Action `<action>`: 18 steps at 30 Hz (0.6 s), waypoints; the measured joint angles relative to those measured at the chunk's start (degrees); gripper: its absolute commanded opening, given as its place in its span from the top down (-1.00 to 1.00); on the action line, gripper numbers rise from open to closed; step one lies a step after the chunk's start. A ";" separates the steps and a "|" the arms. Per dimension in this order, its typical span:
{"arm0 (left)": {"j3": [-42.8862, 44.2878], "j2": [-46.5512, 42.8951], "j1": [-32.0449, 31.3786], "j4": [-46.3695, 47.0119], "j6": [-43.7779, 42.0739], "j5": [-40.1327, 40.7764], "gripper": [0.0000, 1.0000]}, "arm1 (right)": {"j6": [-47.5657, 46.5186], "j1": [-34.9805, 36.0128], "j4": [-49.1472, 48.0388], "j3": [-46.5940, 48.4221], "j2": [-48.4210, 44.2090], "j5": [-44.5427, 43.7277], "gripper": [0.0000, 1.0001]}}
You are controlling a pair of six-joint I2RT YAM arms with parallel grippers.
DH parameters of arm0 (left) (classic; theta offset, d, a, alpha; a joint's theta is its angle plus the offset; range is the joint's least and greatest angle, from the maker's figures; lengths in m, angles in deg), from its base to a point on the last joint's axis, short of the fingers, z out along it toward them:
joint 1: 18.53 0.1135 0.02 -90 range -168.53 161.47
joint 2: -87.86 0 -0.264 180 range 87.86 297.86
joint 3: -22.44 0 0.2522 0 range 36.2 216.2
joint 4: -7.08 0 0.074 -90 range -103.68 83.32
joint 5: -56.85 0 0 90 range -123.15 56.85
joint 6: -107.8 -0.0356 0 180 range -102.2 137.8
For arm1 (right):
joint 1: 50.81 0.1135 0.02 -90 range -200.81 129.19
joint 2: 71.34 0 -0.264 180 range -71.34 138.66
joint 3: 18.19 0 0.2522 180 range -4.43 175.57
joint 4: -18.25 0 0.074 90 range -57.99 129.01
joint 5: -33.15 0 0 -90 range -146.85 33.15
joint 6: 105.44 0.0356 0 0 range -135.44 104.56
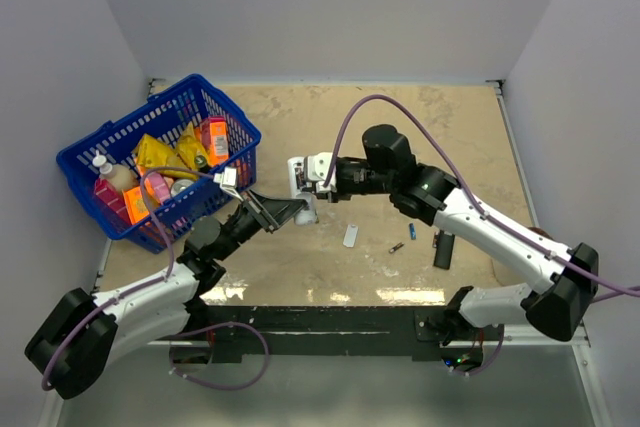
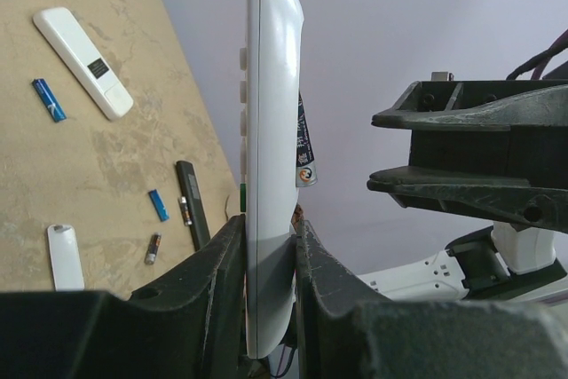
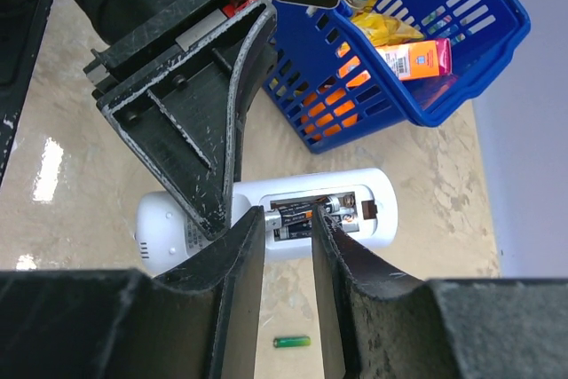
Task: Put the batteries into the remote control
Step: Load the battery into the remote control.
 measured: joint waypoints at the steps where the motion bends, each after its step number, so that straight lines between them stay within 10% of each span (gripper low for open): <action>1: 0.00 0.00 0.00 -0.07 0.00 0.00 1.00 | -0.31 -0.13 0.09 0.00 0.22 0.28 0.39; 18: 1.60 1.20 0.02 -0.42 -0.52 -0.85 1.00 | -2.29 -1.25 1.20 0.00 2.01 2.64 0.41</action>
